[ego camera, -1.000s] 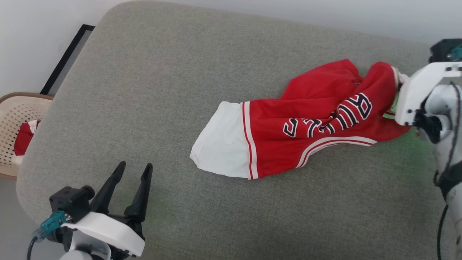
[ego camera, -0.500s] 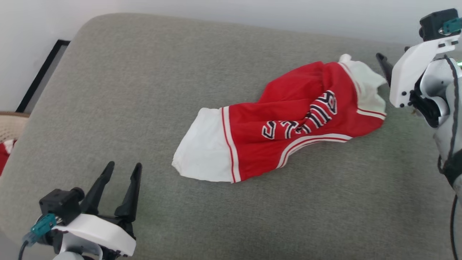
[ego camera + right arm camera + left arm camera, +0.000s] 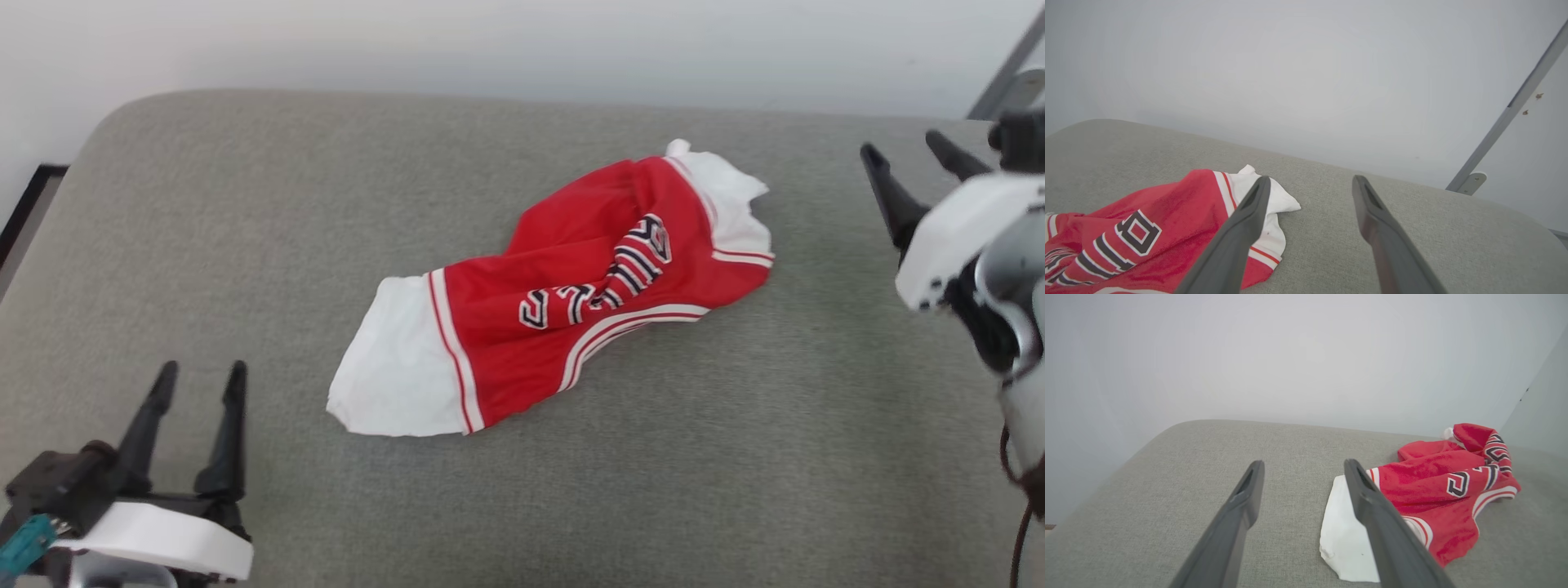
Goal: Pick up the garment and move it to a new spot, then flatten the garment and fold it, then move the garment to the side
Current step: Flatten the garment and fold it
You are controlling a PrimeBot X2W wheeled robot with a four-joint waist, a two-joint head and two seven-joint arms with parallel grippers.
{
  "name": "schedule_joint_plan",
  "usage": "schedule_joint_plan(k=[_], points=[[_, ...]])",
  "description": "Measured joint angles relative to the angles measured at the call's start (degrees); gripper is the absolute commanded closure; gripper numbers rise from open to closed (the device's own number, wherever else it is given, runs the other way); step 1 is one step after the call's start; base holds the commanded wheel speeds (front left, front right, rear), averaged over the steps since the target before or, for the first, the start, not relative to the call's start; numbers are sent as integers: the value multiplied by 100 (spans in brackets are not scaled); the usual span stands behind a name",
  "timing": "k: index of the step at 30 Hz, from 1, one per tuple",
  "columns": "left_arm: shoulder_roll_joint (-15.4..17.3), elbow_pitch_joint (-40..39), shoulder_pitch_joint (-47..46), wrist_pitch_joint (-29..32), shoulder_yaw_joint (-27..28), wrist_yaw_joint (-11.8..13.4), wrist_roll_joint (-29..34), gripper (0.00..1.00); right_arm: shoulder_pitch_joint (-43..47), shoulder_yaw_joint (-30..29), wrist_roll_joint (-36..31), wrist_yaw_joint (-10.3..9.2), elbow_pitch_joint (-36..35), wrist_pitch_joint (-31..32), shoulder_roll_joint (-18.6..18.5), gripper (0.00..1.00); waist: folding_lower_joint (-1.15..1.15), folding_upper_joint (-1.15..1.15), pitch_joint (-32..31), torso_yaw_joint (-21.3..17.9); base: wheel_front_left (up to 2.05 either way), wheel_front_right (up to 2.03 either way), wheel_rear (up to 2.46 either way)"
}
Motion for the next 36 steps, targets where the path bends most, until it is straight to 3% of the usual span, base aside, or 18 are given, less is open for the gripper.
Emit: schedule_joint_plan(k=[5, 9, 17, 27, 36], points=[[33, -132, 164, -42, 232, 74, 132, 0, 637, -439, -129, -1, -528, -114, 146, 0, 0, 0, -125, -156, 0, 0, 0], [13, -275, 370, -62, 520, 108, 214, 0, 1472, -993, -330, -1, -1276, -148, 470, 0, 0, 0, -258, -313, 0, 0, 0], [4, -303, 477, -67, 693, -30, 277, 0, 2483, -1539, -773, -2, -2392, -33, 1089, 0, 0, 0, -349, -516, 0, 0, 0], [26, -305, 490, -68, 793, -79, 287, 0, 3114, -1690, -1009, -2, -3196, 179, 1558, 0, 0, 0, -396, -671, 0, 0, 0], [-80, -279, 469, -68, 746, -181, 335, 0, 3058, -1277, -1005, -2, -3142, 379, 1426, 0, 0, 0, -340, -492, 0, 0, 0]])
